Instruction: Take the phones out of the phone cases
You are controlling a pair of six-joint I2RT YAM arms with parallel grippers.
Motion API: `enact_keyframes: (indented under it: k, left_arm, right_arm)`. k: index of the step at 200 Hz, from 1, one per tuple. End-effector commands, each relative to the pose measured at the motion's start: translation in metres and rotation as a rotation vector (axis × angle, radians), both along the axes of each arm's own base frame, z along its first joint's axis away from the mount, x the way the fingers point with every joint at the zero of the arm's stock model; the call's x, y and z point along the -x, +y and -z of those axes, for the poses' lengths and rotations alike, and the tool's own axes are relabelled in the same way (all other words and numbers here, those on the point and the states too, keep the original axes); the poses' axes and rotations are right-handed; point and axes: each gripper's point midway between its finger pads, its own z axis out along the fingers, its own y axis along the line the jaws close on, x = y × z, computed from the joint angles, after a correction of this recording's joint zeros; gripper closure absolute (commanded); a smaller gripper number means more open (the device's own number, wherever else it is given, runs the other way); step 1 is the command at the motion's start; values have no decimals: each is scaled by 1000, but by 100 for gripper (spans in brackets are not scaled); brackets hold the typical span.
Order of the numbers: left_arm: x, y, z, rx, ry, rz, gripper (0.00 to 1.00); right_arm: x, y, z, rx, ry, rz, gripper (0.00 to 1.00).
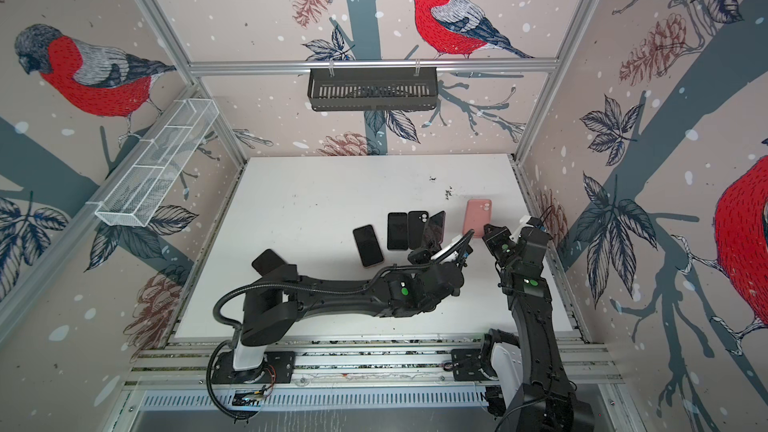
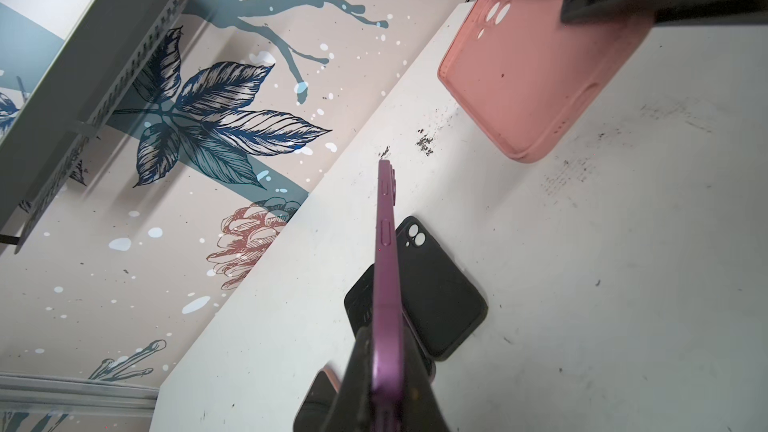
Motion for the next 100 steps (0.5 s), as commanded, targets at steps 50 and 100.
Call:
enact_keyframes:
  k: [50, 100]
  left_arm:
    - [-39, -29, 32, -74, -47, -12, 100]
    - [-63, -37, 72, -163, -18, -54, 100]
  right_arm:
    - [-6, 6, 15, 34, 43, -88, 99]
    - [-8, -3, 14, 76, 55, -61, 99]
